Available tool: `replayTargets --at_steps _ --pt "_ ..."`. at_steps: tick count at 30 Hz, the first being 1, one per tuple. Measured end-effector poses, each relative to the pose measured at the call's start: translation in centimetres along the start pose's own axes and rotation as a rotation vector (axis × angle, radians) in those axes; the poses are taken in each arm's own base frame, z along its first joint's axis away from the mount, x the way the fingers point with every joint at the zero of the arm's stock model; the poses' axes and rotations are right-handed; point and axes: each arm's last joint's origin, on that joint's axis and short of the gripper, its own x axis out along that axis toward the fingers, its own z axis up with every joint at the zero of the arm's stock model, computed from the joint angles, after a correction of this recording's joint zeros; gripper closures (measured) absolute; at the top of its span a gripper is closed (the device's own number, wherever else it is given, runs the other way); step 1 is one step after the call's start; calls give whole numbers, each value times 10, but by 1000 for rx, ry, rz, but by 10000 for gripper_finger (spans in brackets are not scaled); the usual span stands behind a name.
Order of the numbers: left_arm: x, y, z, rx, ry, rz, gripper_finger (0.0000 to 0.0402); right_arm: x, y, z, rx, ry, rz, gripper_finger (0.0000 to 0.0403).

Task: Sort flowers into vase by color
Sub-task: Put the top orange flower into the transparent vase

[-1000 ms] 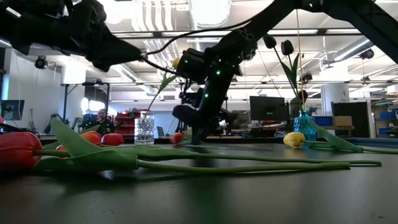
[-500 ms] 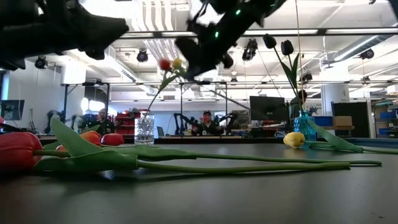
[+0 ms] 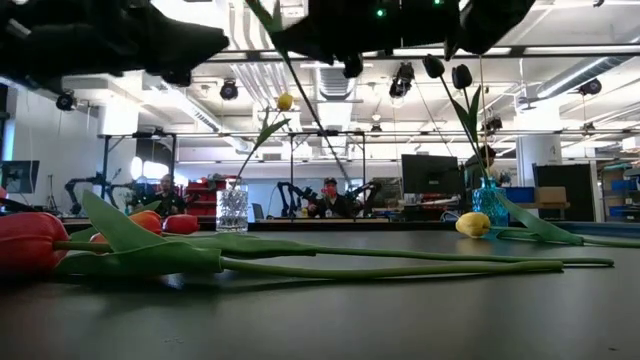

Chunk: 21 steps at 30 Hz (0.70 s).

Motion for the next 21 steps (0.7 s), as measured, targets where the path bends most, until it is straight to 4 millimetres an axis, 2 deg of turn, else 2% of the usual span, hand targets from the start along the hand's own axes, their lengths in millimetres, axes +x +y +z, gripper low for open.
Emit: replayTargets --at_steps 4,7,13,21 --pt "22 1 7 43 95 48 319 -2 11 1 -31 -33 39 390" --pt "35 1 8 70 103 64 329 -5 20 6 -45 -73 58 390" --pt "53 -3 1 41 137 11 356 -11 35 15 -89 -141 89 390" --pt "70 -8 3 25 50 -117 343 -12 37 17 -86 -154 93 390"
